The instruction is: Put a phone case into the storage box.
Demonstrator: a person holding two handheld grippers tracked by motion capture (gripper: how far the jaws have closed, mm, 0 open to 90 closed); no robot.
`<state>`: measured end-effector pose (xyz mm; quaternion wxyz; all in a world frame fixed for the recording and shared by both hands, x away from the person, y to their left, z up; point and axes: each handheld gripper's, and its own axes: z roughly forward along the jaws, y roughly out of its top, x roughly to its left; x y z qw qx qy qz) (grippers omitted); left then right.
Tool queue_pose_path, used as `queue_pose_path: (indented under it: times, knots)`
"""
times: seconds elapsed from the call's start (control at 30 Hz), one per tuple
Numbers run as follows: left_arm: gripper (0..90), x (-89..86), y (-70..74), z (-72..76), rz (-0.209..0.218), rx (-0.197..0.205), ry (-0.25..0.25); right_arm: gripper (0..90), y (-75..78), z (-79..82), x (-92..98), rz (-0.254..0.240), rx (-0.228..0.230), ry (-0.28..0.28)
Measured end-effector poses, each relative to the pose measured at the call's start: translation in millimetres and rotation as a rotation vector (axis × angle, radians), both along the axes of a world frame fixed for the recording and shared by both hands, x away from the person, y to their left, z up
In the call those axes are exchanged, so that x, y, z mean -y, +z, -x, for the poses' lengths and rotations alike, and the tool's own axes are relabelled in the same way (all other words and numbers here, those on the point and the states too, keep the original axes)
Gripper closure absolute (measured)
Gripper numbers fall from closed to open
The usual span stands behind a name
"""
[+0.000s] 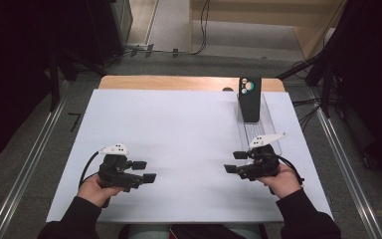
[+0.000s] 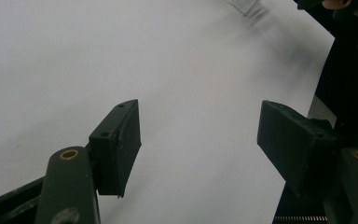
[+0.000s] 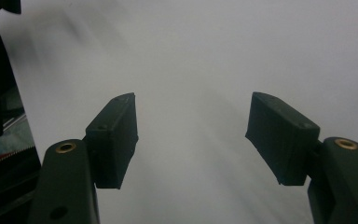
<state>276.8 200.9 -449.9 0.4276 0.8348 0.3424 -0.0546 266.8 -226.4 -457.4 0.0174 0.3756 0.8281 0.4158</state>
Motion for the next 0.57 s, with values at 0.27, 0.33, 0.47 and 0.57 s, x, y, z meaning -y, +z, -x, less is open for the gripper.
queue_pose_path:
  times: [0.27,0.33,0.47,0.57]
  knots:
    - [30.5,-0.4,-3.1,4.5,-0.003,-0.002,-0.015,29.6,-10.8,15.7,11.4,0.026,-0.012,0.011]
    - [30.5,-0.1,-4.3,4.7,-0.005,-0.005,-0.016,29.3,-13.4,17.5,13.7,0.034,-0.018,0.013]
    - [30.5,0.9,-4.3,4.7,-0.005,-0.01,-0.018,29.0,-16.5,17.9,17.0,0.033,-0.029,0.004]
    - [30.5,1.6,-4.3,5.2,-0.003,-0.007,-0.025,28.5,-17.5,17.1,17.6,0.031,-0.03,0.004]
